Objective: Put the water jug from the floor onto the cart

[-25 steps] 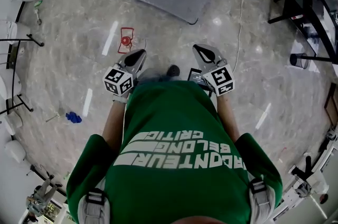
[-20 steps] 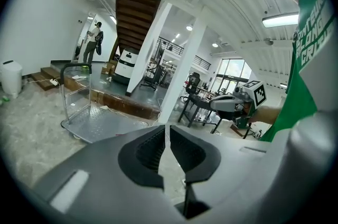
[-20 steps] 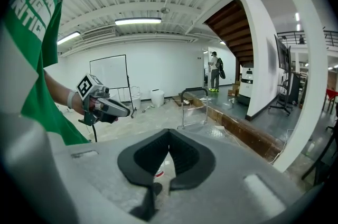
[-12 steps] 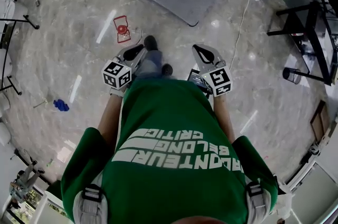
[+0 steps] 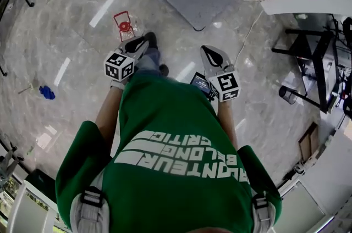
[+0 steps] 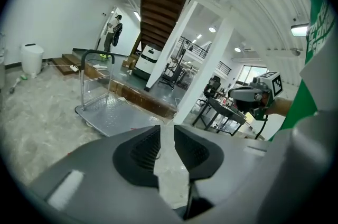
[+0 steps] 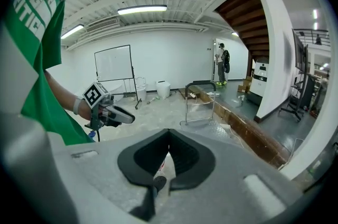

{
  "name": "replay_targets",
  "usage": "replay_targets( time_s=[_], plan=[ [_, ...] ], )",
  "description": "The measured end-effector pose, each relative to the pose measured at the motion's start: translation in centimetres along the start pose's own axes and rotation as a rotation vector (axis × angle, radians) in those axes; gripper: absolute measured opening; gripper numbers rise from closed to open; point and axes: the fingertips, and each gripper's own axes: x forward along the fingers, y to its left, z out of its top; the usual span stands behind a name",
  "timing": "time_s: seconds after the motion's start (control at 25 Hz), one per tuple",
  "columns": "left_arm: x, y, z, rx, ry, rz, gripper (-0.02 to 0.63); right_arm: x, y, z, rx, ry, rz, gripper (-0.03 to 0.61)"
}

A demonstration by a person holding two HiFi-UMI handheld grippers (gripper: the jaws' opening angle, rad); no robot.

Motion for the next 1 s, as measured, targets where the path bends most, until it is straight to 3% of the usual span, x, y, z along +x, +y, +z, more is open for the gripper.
replay_targets(
  time_s=[0.2, 0.48, 0.76, 1.0],
  plan=[
    [1.3, 6.5, -0.7, -0.031, 0.001, 0.149, 0.097, 4.4, -1.6, 2.5, -0.059, 0.020, 0.062, -0.008],
    [2.0, 15.4, -3.0, -0.106, 0.071, 0.310, 0.160, 11.2, -3.2, 6.0, -0.127, 0.025, 0.159, -0.008],
    [3.6, 21.5, -5.9, -0.131, 0.114, 0.371, 0.170, 17.9, -1.5, 8.8, -0.230, 0.037, 0.287, -0.008],
    [5.6, 24.1, -9.3, -0.127, 0.171, 0.403, 0.179, 24.3, 0.5, 7.5, -0.354, 0.063, 0.461, -0.008]
  ],
)
